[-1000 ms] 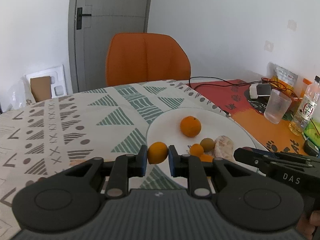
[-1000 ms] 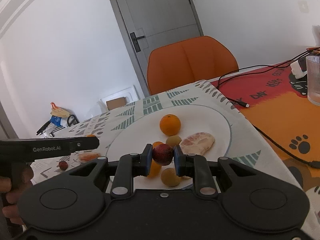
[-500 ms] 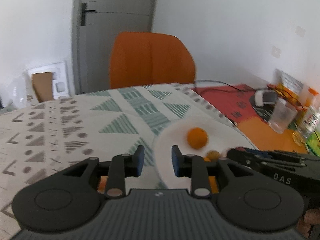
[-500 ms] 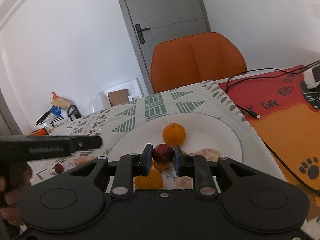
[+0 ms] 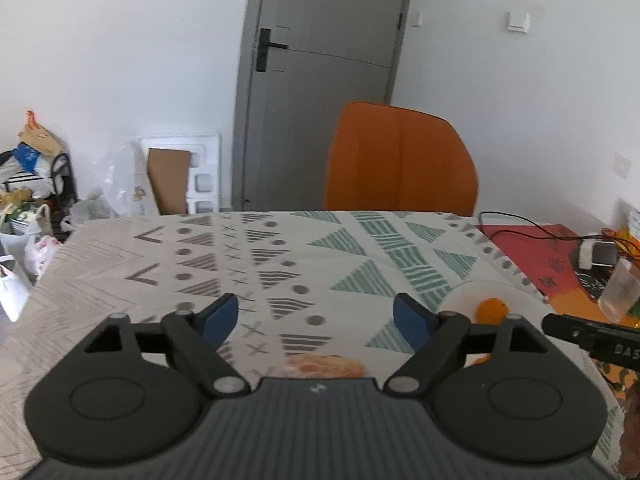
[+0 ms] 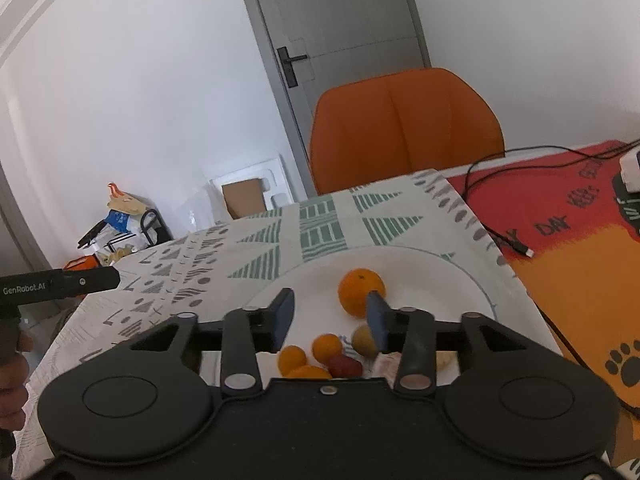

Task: Organize fruits
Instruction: 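Withdraw both open tools back toward the remaining fruit, then grasp the last red plum with the left tool while the right tool grasps the peeled tangerine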

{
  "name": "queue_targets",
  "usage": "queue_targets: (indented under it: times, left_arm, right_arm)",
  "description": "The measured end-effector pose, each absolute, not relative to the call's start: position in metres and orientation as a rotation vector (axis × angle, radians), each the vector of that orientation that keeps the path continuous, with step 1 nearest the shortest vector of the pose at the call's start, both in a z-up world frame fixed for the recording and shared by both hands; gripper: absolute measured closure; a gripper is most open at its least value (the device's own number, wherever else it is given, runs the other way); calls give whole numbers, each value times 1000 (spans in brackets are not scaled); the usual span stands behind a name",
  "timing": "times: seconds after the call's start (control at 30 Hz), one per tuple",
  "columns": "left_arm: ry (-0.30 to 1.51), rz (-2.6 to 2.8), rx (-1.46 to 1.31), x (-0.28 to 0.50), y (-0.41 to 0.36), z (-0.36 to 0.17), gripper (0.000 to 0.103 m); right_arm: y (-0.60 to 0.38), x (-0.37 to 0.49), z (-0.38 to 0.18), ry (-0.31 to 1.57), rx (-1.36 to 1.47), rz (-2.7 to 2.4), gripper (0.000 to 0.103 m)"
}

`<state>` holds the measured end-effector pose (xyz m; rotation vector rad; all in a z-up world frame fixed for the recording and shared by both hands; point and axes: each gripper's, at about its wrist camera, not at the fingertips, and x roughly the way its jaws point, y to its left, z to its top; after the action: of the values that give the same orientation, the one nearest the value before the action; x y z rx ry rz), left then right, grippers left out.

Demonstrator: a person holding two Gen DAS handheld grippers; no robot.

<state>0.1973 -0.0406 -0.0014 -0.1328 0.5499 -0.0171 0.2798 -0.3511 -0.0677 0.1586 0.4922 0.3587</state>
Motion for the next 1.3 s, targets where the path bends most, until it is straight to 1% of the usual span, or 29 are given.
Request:
queue_targets:
  times: [0.13, 0.27, 0.33, 0.4, 0.5, 0.63, 0.8, 0.97, 1.17, 1.23, 1.27, 1.3]
  left_arm:
    - [533, 4, -138, 188, -29, 2, 15]
    - [538, 9, -143, 180, -21, -1, 14]
    - [543, 8, -143, 176, -18, -3, 14]
    - [550, 4, -141, 173, -15, -7, 14]
    - [562, 11, -148, 170, -8, -13, 14]
    - [583, 10, -167, 166, 2, -21, 14]
    - [608, 16, -181, 161, 13, -31, 14]
    - [636, 5, -181, 160, 22, -38, 14]
    - [661, 2, -189, 162, 30, -47, 17]
    - [664, -8, -191, 164, 30, -51, 20]
    - [668, -14, -189, 165, 30, -53, 22]
    - [674, -19, -188, 167, 30, -55, 26]
  right_arm:
    - [-344, 276, -66, 495, 157, 371, 52]
    - [-335, 273, -65, 498, 151, 384, 43]
    - [-330, 271, -64, 496, 147, 394, 37]
    - [-325, 269, -64, 495, 141, 404, 27]
    - [-317, 267, -64, 498, 135, 420, 21]
    - [-305, 264, -67, 513, 126, 441, 17]
    - [-287, 259, -68, 524, 108, 473, 4]
    - [-271, 260, -74, 556, 109, 496, 0]
    - [-250, 261, -79, 581, 87, 531, 0]
    - [-244, 263, -81, 590, 75, 540, 1]
    - [-242, 264, -82, 593, 70, 541, 3]
    - [-240, 265, -83, 598, 67, 542, 7]
